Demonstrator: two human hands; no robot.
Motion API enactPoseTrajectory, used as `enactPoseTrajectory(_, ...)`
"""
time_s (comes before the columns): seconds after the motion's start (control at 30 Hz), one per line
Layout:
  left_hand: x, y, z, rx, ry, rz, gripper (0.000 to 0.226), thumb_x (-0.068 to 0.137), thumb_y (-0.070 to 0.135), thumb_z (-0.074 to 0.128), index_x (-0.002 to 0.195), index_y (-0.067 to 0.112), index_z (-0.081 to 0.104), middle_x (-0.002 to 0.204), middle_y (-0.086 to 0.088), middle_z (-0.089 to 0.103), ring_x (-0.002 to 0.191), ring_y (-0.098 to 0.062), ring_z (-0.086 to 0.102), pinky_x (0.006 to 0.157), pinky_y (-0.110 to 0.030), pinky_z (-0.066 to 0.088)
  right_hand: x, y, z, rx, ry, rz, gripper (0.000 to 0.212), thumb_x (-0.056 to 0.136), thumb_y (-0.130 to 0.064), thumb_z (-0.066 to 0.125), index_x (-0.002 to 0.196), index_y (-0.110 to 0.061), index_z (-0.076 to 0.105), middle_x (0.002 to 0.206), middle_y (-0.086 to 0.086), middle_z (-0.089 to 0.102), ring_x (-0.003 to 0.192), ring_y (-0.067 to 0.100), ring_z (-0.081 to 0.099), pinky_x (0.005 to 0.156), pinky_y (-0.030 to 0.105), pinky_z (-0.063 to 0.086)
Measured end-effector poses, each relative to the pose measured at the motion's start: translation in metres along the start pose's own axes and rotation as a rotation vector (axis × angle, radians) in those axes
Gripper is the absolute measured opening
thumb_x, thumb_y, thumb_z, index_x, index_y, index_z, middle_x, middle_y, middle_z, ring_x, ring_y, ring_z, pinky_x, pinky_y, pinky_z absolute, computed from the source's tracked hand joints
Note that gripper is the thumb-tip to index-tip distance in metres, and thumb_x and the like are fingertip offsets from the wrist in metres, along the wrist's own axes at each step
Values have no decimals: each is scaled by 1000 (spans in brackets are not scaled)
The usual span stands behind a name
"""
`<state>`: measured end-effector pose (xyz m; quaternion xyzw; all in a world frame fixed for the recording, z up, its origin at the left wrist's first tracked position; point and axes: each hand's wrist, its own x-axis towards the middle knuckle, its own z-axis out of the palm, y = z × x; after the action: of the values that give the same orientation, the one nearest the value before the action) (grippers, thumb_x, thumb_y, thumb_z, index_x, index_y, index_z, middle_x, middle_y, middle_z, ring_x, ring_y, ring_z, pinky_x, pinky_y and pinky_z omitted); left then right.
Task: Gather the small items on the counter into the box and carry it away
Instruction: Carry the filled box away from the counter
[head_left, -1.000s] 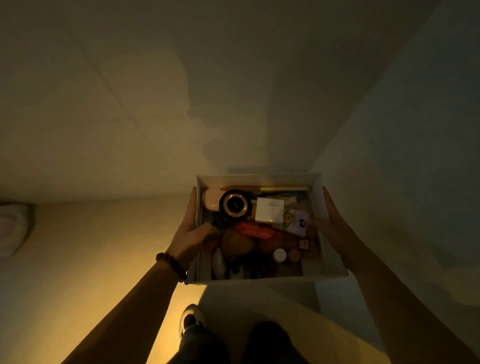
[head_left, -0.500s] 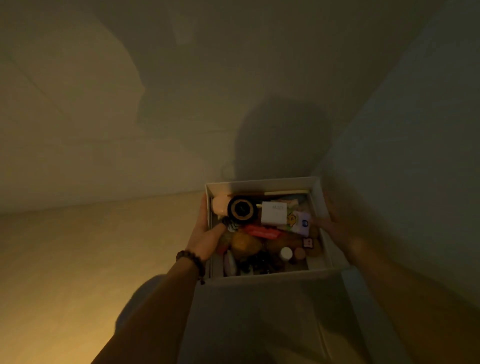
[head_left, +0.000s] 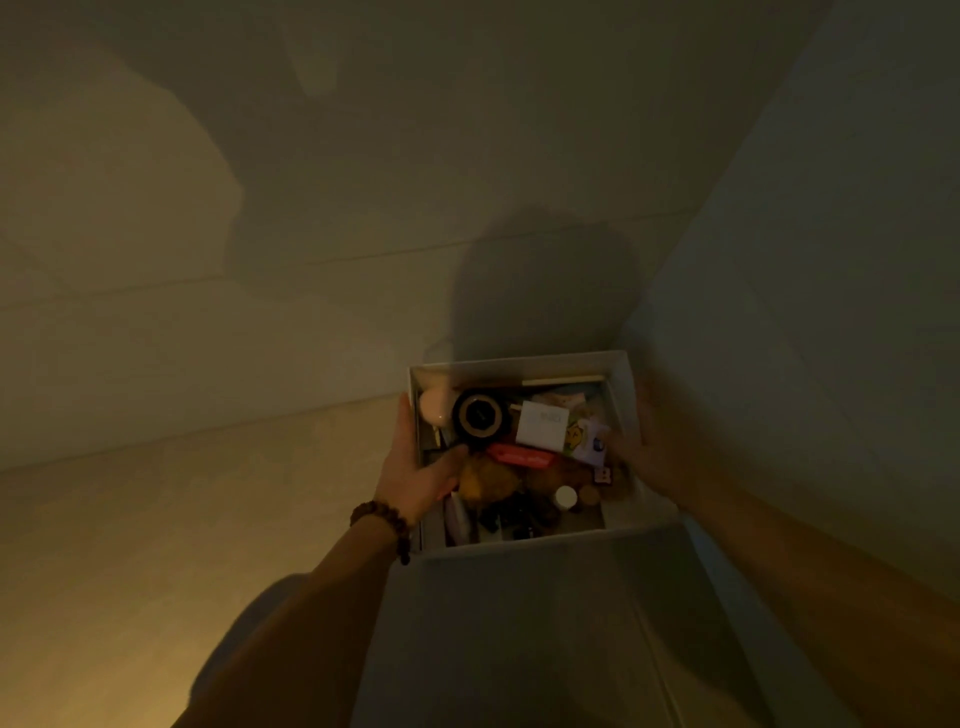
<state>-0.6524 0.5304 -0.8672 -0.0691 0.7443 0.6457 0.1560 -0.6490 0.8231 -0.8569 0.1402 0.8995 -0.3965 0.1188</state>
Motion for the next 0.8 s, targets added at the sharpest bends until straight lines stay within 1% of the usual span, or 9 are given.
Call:
enactPoseTrajectory(0.07,-19,5,0,141,11,42,94,71,47,74,133,62,5,132,39,35,117,18,39,91,-11,43,-15,-5,2,-367,92,-150,89,87,-57,49,150,-17,-2,159,10,1,146,26,4,119,47,9)
enactPoseTrajectory(0.13,-38,-5,-1,225,3,25,117,63,50,79,146,38,-3,153,7,22,138,-12,28,109,-37,35,-37,-4,10,-628,76,-352,92,84,-71,32,150,-16,0,159,9,-3,147,25,-3,118,50,4)
enactPoseTrajectory(0.2,-56,-14,-1,287,-13,-1,130,54,50,83,146,31,-6,151,-6,25,135,-25,33,105,-48,39,-60,6,20,-797,-6,-481,94,84,-76,23,150,-13,1,159,11,-3,147,27,-1,117,53,5)
enactPoseTrajectory(0.33,-68,-24,4,405,-29,28,138,49,49,86,146,29,-10,145,-2,35,129,-19,40,99,-39,46,-80,34,28,-882,-45,-396,88,88,-72,18,149,-10,9,158,14,6,146,31,8,114,51,11)
enactPoseTrajectory(0.5,-61,-25,20,293,67,-2,130,45,83,61,145,35,-8,135,-8,48,118,-28,51,91,-48,50,-76,42,27,-799,-3,-222,87,84,-74,0,148,-18,-10,156,8,-19,144,25,-18,118,43,-7)
enactPoseTrajectory(0.57,-57,-23,30,277,91,12,127,49,73,70,145,38,-5,137,-2,46,121,-21,49,94,-43,49,-70,35,20,-820,35,-251,87,87,-68,0,148,-8,9,156,17,3,144,32,4,116,48,12)
enactPoseTrajectory(0.63,-50,-23,43,308,122,28,126,58,47,83,146,38,-6,143,6,36,126,-11,39,98,-32,42,-58,31,9,-869,120,-241,81,91,-60,2,144,-1,17,151,21,16,140,35,18,112,49,23)
enactPoseTrajectory(0.73,-34,-18,64,309,171,51,115,69,29,80,144,39,-7,145,2,33,130,-16,37,99,-33,41,-31,38,-3,-891,87,-77,75,96,-47,27,143,-3,-11,156,21,-8,145,32,-7,116,41,-4)
enactPoseTrajectory(0.8,-21,-12,73,310,160,72,113,67,27,82,140,46,-3,139,6,38,123,-16,43,94,-32,44,-18,44,-6,-976,105,-43,72,98,-35,29,141,-1,-16,156,21,-11,145,33,-11,115,41,-10)
